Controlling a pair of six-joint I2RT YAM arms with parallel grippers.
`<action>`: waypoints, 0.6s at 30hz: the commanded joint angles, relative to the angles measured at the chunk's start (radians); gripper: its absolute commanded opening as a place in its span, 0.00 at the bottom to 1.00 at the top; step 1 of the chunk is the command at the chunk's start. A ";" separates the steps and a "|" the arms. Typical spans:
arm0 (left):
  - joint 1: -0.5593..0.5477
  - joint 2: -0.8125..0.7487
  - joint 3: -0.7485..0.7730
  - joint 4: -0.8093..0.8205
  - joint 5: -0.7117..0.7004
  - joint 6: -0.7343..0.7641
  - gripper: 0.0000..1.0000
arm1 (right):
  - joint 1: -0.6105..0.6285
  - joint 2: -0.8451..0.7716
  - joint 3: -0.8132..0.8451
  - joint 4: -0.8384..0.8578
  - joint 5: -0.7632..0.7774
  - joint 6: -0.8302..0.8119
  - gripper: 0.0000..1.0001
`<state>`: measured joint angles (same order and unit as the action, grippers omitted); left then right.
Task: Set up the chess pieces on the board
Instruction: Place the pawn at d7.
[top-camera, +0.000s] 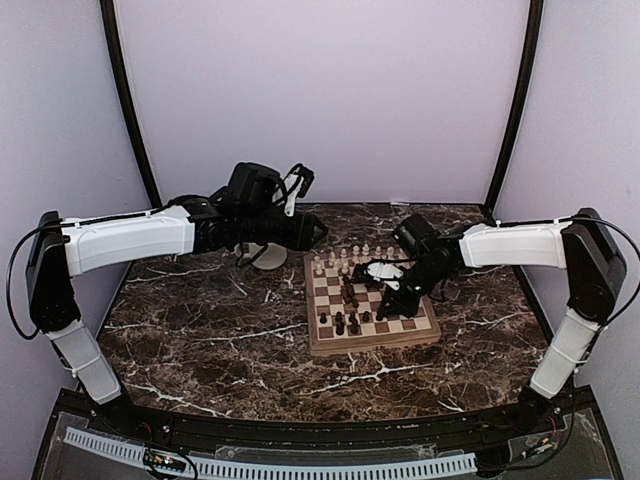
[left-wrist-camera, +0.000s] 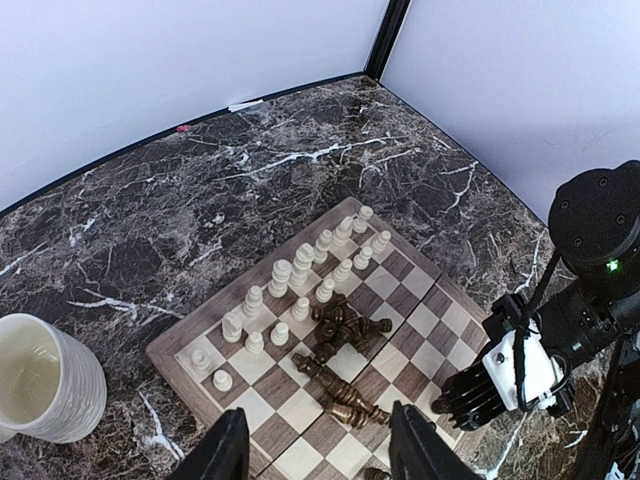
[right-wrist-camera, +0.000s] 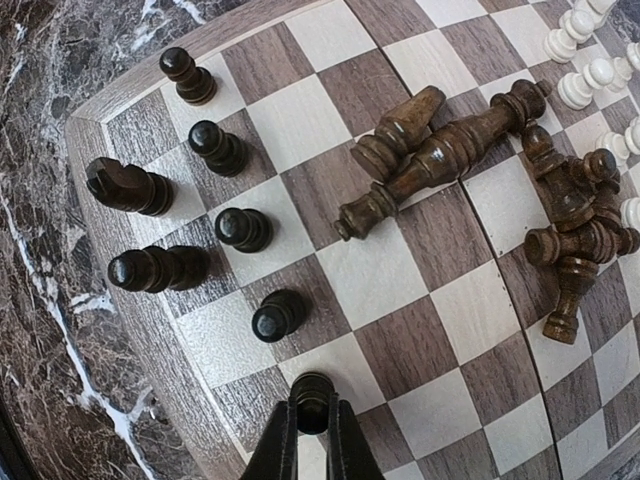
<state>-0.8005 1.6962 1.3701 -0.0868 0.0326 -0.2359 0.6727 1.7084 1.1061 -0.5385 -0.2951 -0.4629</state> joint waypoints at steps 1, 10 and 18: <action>0.001 -0.008 0.027 -0.019 -0.008 0.015 0.50 | 0.011 0.019 0.014 0.026 0.006 -0.004 0.03; 0.001 -0.007 0.027 -0.019 -0.005 0.014 0.50 | 0.011 0.016 0.009 0.032 0.034 0.003 0.06; 0.002 -0.007 0.029 -0.021 -0.002 0.014 0.50 | 0.011 0.006 0.005 0.025 0.031 -0.001 0.09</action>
<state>-0.8005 1.6985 1.3720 -0.1020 0.0330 -0.2314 0.6754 1.7180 1.1061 -0.5201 -0.2684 -0.4625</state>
